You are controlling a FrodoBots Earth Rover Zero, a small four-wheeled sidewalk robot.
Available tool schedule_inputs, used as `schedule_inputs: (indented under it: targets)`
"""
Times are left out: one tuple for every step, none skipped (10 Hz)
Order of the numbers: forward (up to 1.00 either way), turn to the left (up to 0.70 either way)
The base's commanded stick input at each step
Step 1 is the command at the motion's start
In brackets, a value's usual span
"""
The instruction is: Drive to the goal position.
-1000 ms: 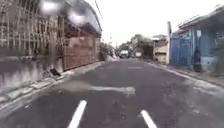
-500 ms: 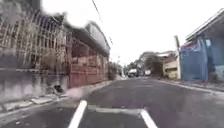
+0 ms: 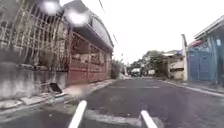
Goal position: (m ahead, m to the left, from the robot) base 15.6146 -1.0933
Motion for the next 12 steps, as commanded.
schedule_inputs:
  targets:
    - [0.70, 0.00]
    - [0.70, 0.03]
    - [0.70, 0.06]
    - [0.70, 0.02]
    - [0.70, 0.00]
    - [0.72, -0.05]
    - [0.79, -0.20]
    - [0.85, -0.34]
    - [0.85, -0.34]
    - [0.85, -0.34]
    - [0.85, -0.34]
    - [0.85, -0.16]
